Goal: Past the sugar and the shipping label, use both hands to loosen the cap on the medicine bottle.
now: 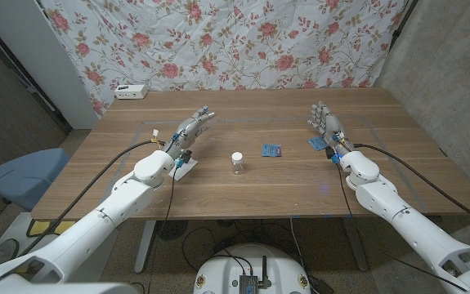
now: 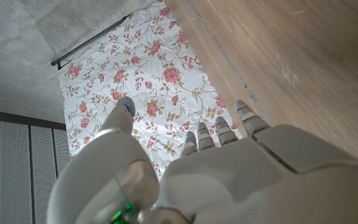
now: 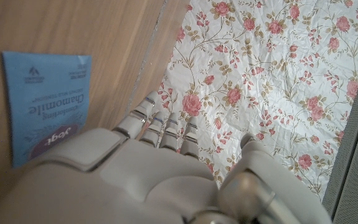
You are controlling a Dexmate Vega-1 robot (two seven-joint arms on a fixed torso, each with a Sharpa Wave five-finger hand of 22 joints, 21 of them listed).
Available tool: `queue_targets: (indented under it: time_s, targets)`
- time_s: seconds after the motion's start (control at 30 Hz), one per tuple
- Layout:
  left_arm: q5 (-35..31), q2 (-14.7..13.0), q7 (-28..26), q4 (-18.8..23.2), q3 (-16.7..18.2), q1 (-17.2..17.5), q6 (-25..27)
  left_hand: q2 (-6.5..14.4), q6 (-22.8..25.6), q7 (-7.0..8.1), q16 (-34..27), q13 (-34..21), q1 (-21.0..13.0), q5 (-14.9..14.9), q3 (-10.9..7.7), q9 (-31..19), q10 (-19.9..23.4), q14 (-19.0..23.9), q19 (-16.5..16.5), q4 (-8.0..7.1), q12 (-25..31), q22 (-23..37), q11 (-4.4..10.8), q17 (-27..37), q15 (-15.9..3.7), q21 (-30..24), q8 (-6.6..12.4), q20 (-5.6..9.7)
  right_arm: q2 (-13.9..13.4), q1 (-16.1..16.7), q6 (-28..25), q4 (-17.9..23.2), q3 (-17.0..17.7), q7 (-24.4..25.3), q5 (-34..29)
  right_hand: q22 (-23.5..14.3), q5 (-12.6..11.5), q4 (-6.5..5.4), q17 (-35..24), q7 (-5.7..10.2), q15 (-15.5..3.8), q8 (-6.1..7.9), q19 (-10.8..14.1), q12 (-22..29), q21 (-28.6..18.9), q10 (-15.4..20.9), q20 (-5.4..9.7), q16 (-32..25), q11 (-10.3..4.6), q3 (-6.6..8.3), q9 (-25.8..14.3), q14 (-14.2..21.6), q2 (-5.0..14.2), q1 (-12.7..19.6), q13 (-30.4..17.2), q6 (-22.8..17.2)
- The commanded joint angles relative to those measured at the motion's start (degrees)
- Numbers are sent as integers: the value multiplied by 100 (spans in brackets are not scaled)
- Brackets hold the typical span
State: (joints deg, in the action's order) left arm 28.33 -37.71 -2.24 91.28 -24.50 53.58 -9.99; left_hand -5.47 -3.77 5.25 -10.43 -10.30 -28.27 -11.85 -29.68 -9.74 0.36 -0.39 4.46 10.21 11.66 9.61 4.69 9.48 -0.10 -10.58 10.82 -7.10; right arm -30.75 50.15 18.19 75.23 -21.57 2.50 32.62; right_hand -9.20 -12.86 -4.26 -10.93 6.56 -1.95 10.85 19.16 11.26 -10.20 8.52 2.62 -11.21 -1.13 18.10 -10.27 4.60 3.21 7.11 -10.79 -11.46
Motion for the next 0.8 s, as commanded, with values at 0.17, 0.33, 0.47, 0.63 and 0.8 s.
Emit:
queue_targets:
  time_s: [0.17, 0.33, 0.47, 0.63, 0.8]
  targets:
    - [-208, -421, -316, 862, 61, 357, 602, -238, 3, 239, 15, -18, -435, -183, 160, -26, 53, 22, -723, -47, 10, 22, 8, 21, -44, 105, 11, -213, 77, 72, 132, -17, 24, 167, -63, -32, -8, 39, -17, 69, 9, -10, 56, 33, -56, 52, 133, -31, -13, 22, -19, 49, 29, 47, -19, 28]
    - [-194, -541, -318, 1095, 87, 510, 681, -271, -13, 278, 32, -20, -538, -225, 203, -27, 31, -37, -927, -56, -3, 23, -37, 21, -11, 105, 0, -293, 86, 75, 158, -16, 31, 195, -80, -32, -7, 45, -19, 92, 7, -28, 61, 24, -56, 39, 128, -31, -27, 25, -19, 50, 34, 45, -19, 83]
    - [-229, -715, -388, 1396, 139, 671, 831, -322, -160, 381, 44, -22, -652, -276, 255, -28, 16, -112, -1013, -54, -11, 25, -60, 22, -9, 72, -49, -364, 67, 100, 173, 12, 52, 220, -88, -32, -6, 47, -19, 102, 7, -30, 61, 22, -56, 39, 128, -31, -33, 26, -19, 51, 36, 44, -19, 94]
    - [-337, -836, -575, 1689, 195, 838, 968, -375, -557, 380, 26, -27, -852, -368, 354, -33, 68, -111, -1049, -61, 4, 26, -51, 21, -96, 26, -112, -406, 56, 128, 189, 42, 67, 249, -100, -32, -5, 50, -21, 99, 5, -32, 64, 22, -56, 43, 131, -33, -34, 27, -19, 59, 40, 40, -20, 108]
    - [-545, -946, -697, 1917, 177, 914, 1109, -401, -769, 355, 31, -30, -980, -433, 435, -35, 57, -155, -1195, -70, -4, 25, -62, 21, -107, 56, -102, -428, 77, 166, 232, 55, 83, 299, -108, -33, -4, 54, -22, 103, 14, -28, 65, 24, -55, 57, 134, -36, -4, 29, -19, 69, 46, 37, -20, 111]
